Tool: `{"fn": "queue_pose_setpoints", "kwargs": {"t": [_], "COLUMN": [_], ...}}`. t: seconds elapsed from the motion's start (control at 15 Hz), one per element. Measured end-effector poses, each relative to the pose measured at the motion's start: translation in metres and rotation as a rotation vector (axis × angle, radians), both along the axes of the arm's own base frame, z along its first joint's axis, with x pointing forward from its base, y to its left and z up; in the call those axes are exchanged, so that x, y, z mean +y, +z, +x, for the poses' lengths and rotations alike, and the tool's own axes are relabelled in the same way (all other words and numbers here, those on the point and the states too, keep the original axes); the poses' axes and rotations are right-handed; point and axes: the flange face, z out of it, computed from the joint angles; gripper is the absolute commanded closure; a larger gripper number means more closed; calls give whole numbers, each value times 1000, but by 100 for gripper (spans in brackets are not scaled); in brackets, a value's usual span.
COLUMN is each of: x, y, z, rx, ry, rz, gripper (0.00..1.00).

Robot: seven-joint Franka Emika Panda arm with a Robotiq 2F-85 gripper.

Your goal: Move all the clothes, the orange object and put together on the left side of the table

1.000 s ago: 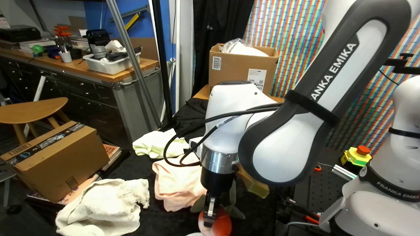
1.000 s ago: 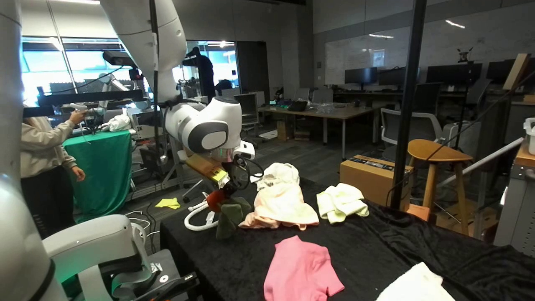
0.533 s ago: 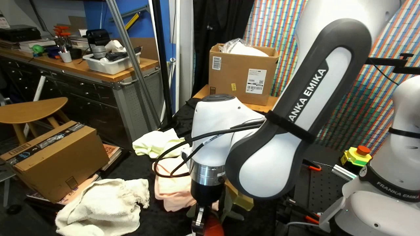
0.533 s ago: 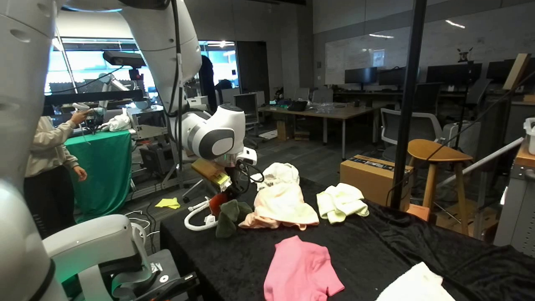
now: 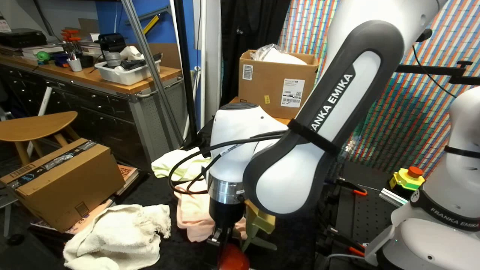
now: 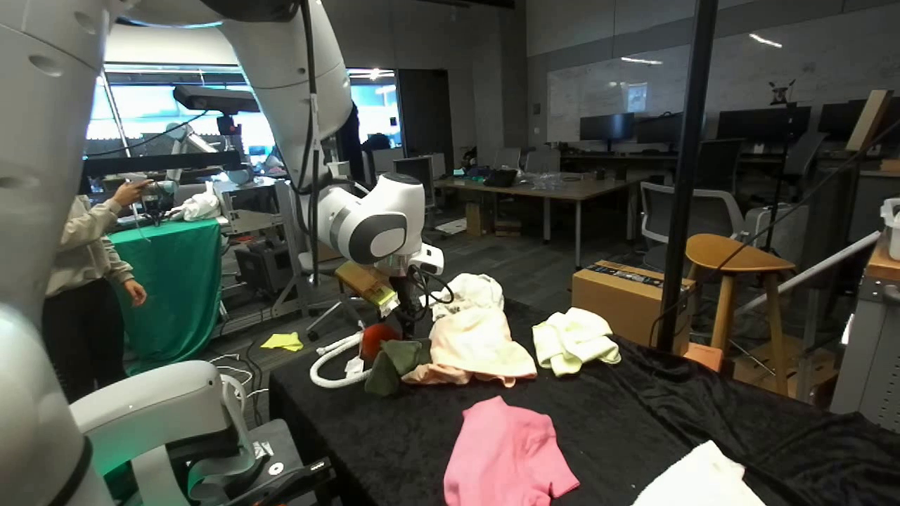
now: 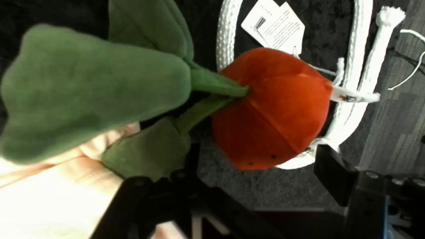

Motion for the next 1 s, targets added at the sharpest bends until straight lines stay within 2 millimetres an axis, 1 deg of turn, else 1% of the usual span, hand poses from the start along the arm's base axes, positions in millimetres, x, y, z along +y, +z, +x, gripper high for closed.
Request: {"fn": "queue_pose_setpoints", "kwargs": {"t": [0.27, 0.47, 0.6, 0.8, 1.0], "x": [-20, -42, -60, -92, -132], "y": [7, 19, 32, 53, 68], "z": [17, 32, 41, 50, 54], "rx": [-18, -43, -62, -94, -121], "ry": [-49, -96, -131, -184, -244], "rz": [-5, -9, -11, -18, -39], "gripper": [0, 0, 0, 0, 0]}}
